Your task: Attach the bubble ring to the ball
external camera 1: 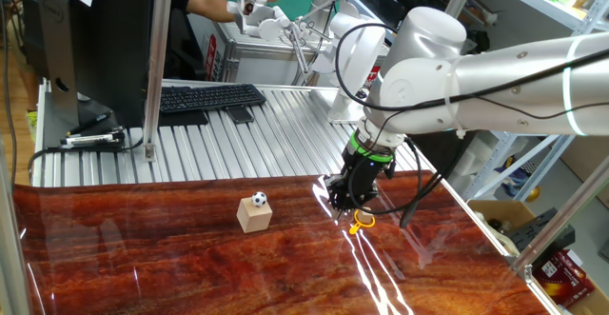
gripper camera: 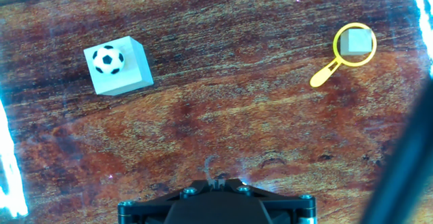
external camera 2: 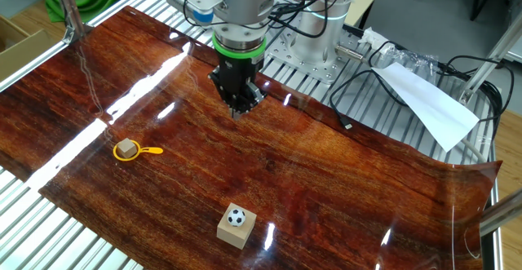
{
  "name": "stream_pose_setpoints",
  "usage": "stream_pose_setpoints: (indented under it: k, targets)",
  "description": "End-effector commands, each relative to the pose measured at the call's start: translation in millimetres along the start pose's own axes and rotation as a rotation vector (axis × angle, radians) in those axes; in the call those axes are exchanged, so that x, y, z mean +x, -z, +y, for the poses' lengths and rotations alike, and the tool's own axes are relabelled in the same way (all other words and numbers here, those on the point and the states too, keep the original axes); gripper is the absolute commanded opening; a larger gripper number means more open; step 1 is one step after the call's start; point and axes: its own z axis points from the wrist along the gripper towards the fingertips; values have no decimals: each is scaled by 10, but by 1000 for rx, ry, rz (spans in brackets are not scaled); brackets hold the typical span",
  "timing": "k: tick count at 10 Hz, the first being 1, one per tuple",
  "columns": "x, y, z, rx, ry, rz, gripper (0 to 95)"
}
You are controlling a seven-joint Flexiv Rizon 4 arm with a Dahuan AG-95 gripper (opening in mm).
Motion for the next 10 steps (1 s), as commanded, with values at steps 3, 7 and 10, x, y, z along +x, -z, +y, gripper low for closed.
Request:
stream_pose_setpoints:
  k: [3,7,10]
  targets:
    - [-1,-10,2,0,7,0,0]
    - [-34,-81,-33,0,-5,-4,0]
    - [-82,-165,-128,-5,-2,-10,0]
